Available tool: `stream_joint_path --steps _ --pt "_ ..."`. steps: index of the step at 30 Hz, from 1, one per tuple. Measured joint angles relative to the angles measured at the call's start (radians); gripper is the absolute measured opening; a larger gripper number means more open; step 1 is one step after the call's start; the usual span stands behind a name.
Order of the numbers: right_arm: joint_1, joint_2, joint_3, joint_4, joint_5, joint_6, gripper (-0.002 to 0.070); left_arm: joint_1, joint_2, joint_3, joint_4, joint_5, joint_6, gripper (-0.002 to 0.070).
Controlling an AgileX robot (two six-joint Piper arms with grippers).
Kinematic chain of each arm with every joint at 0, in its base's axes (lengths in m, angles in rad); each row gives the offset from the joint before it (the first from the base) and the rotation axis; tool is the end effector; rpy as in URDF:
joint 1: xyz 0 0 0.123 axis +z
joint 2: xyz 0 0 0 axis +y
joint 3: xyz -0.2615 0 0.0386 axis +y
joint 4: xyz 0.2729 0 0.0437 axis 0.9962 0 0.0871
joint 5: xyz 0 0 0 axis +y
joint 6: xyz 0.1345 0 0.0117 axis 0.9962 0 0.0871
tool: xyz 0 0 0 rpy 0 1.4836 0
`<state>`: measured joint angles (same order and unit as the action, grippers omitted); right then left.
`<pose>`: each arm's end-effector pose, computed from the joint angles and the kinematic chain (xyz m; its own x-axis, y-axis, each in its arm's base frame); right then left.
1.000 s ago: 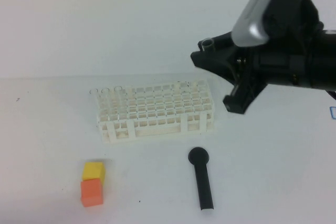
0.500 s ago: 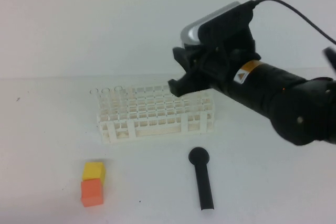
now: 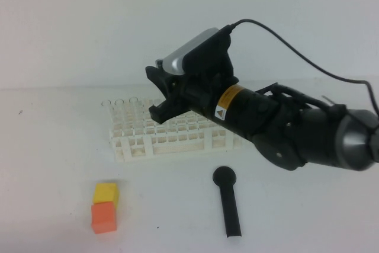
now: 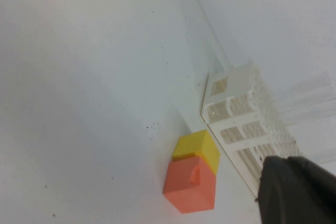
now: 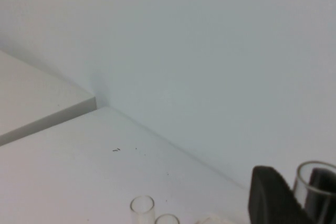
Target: Place the test tubes
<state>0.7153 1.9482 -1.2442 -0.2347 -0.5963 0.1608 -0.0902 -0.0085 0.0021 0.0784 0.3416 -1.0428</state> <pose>0.3677 0.3428 0.2040 0.0007 -0.0447 -0.9990 -0.7492 0.6617 -0.0301 0.1414 -0.0092 0.1718 -0.1912 -0.8101 -0.5543 -0.1641 0.5832 -0.7956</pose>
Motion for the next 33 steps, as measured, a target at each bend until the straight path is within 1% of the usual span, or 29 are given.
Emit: stream_joint_path --steps 10,24,33 --pt "0.0 0.121 -0.064 0.0 -0.111 0.002 0.012 0.0 0.0 0.0 0.0 0.0 0.0 -0.0001" --pt "0.0 0.142 -0.086 0.002 -0.152 -0.025 0.012 0.0 0.0 0.0 0.0 0.0 0.0 -0.0001" --pt "0.0 0.176 -0.092 0.002 -0.174 -0.005 0.012 0.0 0.0 0.0 0.0 0.0 0.011 -0.0001"
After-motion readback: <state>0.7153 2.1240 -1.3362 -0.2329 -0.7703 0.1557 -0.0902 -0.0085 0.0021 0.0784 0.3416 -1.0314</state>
